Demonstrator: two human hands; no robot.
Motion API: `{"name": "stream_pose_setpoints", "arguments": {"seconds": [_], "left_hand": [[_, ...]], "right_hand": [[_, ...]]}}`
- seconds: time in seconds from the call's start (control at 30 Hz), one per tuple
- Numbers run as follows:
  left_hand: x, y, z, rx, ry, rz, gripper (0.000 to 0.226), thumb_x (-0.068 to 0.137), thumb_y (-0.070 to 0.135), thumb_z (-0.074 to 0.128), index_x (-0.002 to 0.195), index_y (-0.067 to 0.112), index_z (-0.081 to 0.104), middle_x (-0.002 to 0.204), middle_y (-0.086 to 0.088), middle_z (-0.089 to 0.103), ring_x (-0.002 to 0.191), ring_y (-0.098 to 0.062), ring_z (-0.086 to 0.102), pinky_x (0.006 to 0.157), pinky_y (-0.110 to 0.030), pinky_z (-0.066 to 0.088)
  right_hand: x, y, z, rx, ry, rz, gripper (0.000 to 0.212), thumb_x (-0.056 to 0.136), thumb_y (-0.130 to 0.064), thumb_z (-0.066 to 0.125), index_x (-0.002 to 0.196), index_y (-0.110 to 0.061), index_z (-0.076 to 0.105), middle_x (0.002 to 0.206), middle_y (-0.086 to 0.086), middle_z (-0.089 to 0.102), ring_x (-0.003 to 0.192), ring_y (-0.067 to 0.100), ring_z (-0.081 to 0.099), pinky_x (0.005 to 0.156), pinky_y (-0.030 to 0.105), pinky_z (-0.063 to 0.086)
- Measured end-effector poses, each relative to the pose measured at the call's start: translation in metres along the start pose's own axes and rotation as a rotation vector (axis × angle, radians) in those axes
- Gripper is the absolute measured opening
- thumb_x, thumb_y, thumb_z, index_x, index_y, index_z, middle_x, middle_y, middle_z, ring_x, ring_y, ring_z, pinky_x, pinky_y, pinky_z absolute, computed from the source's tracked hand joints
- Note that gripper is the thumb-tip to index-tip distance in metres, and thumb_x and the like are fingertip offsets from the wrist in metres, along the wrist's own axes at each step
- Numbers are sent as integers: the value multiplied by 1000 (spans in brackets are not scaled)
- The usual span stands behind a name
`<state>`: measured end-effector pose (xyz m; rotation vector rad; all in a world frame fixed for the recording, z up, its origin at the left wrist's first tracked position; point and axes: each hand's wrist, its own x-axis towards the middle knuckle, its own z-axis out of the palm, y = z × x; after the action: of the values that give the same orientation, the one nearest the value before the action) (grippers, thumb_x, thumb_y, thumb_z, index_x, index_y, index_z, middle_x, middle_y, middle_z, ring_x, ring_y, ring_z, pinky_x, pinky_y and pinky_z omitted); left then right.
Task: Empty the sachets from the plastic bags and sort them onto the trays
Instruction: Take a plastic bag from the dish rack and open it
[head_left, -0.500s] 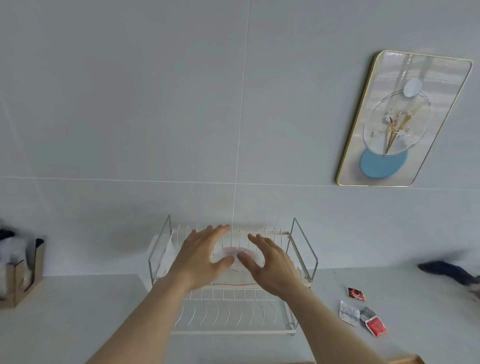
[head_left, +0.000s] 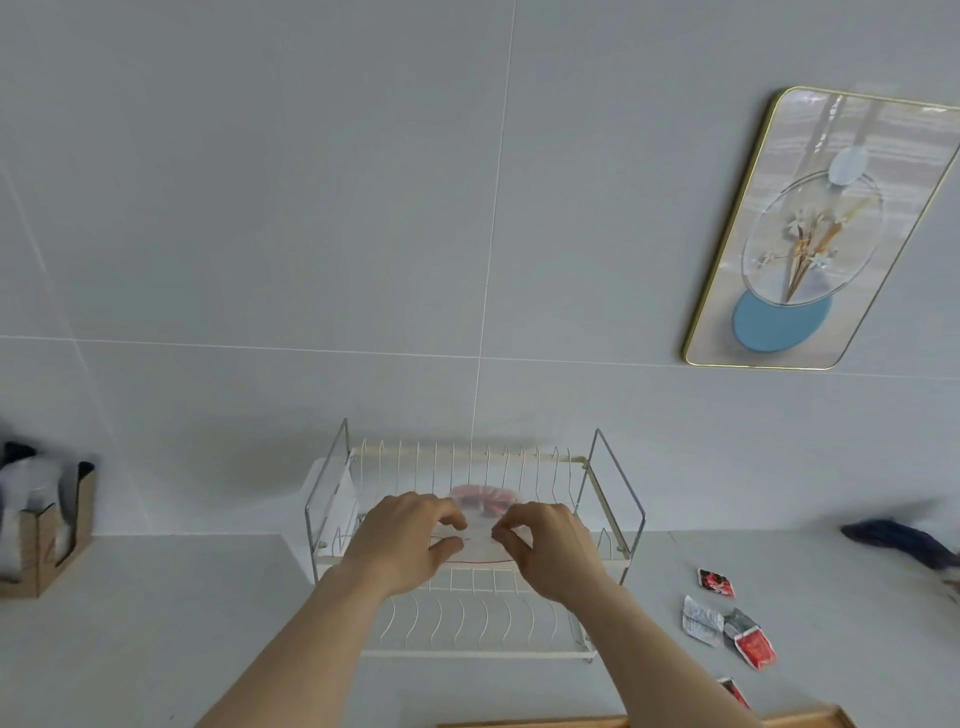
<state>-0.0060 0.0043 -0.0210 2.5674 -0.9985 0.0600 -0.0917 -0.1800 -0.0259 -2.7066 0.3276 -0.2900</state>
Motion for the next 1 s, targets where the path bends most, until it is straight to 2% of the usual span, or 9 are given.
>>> {"name": "stream_pose_setpoints", "arguments": {"seconds": [0.07, 0.17, 0.27, 0.4, 0.6, 0.7, 0.77, 0.93, 1.0], "left_hand": [[0, 1, 0, 37, -24, 24, 30, 85, 50, 68, 112, 40, 65, 114, 15, 69, 109, -15, 60, 92, -32, 46], [-2, 3, 4, 96, 12, 38, 18, 89, 41, 66, 106, 36, 68, 109, 11, 71, 104, -17, 62, 88, -30, 45], [-2, 6, 5, 88, 109, 55, 12, 93, 36, 62, 102, 34, 70, 103, 13, 74, 98, -14, 64, 83, -27, 46], [4, 14, -12, 9, 226, 75, 17, 92, 44, 60, 106, 36, 66, 104, 18, 71, 97, -11, 62, 84, -26, 46], [27, 32, -55, -78, 388, 110, 12, 96, 32, 59, 103, 33, 69, 98, 17, 74, 92, -10, 67, 82, -30, 51], [35, 46, -85, -140, 439, 107, 11, 95, 36, 60, 99, 34, 71, 93, 20, 74, 88, -4, 68, 76, -25, 50], [40, 54, -102, -205, 459, 105, 11, 93, 37, 62, 97, 34, 72, 91, 22, 75, 86, 0, 69, 77, -27, 54], [48, 74, -128, -349, 413, 121, 15, 91, 35, 65, 104, 36, 73, 87, 17, 77, 77, -1, 70, 80, -33, 59], [46, 84, -135, -420, 364, 117, 18, 93, 28, 65, 107, 33, 74, 85, 14, 77, 70, -4, 72, 77, -32, 60]], "right_hand": [[1, 0, -2, -49, -49, -22, 24, 89, -49, 67, 108, -35, 74, 123, -13, 72, 111, 21, 66, 86, 35, 52], [-2, 0, -2, -110, -99, -49, 19, 90, -42, 69, 108, -37, 73, 129, -10, 68, 115, 22, 64, 92, 37, 52], [-1, 1, -2, -46, -10, -41, 12, 95, -30, 64, 102, -33, 73, 115, -12, 74, 106, 21, 67, 86, 36, 54], [10, -4, -19, 133, 175, -4, 9, 94, -20, 62, 94, -28, 68, 93, -11, 76, 90, 20, 69, 75, 37, 56], [35, -18, -69, 294, 327, -90, 11, 94, -13, 65, 92, -22, 71, 89, -9, 77, 86, 16, 71, 77, 38, 58], [42, -25, -100, 360, 352, -123, 10, 92, -13, 69, 90, -21, 73, 86, -9, 77, 86, 11, 72, 78, 30, 57], [44, -30, -121, 444, 337, -129, 9, 89, -11, 72, 88, -19, 75, 81, -8, 77, 83, 10, 74, 78, 26, 56], [34, -39, -161, 801, 193, -121, 8, 89, 0, 71, 96, -2, 73, 86, 22, 77, 76, 38, 76, 81, 48, 60], [28, -38, -168, 881, 157, -115, 10, 90, 2, 71, 100, -1, 72, 86, 25, 76, 70, 38, 74, 83, 51, 62]]}}
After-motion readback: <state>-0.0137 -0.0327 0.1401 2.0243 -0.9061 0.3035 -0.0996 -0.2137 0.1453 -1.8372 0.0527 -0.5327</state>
